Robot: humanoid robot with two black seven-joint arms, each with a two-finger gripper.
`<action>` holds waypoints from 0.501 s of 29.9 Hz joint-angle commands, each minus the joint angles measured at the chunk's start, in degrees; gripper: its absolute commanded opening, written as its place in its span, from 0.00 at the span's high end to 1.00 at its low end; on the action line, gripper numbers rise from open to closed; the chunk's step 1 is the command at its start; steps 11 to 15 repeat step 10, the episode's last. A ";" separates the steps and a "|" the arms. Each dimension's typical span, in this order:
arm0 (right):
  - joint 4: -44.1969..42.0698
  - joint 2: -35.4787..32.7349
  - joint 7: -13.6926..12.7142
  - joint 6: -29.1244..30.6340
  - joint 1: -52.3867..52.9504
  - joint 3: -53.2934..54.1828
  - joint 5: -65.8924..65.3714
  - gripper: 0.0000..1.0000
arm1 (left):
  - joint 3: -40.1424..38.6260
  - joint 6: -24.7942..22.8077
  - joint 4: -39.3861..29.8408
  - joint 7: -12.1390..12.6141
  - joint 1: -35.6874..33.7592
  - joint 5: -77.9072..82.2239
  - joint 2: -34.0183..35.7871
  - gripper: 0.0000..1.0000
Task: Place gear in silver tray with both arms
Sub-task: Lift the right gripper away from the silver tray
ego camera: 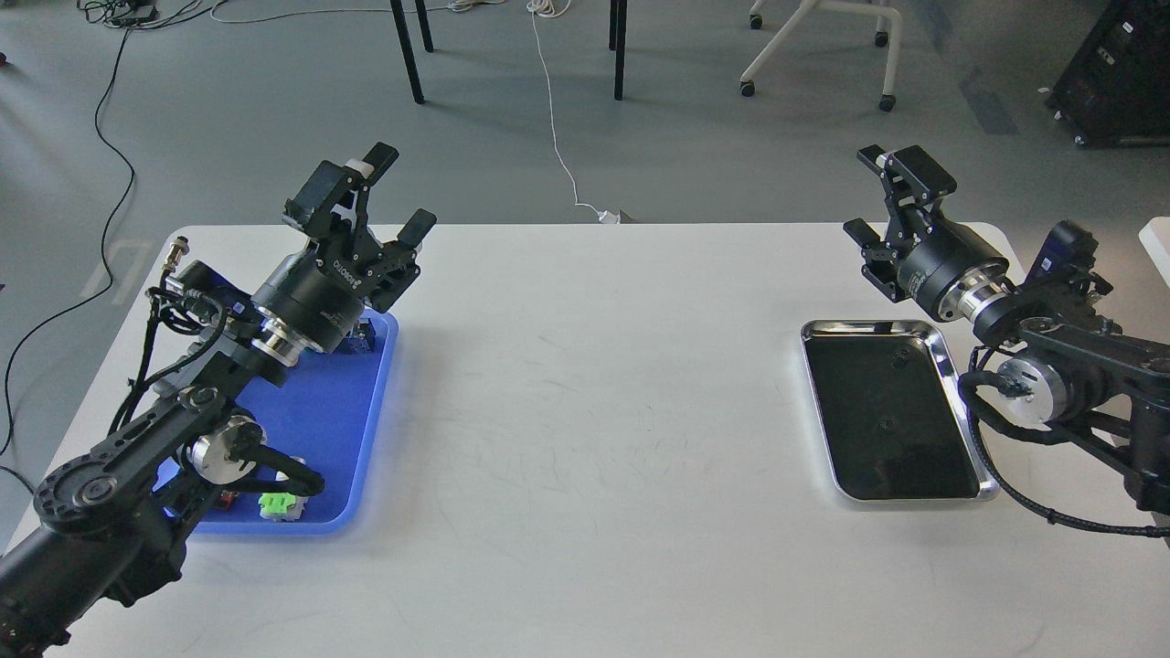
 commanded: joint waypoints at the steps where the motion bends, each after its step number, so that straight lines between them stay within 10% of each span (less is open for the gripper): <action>1: 2.49 0.09 0.02 6.85 -2.71 3.72 3.82 0.01 | -0.33 1.22 0.08 3.81 0.22 -0.14 -2.01 0.02; 15: 3.55 1.06 0.02 7.57 -7.19 12.25 3.74 0.01 | -3.15 -0.72 0.25 6.99 1.19 -0.14 -4.39 0.02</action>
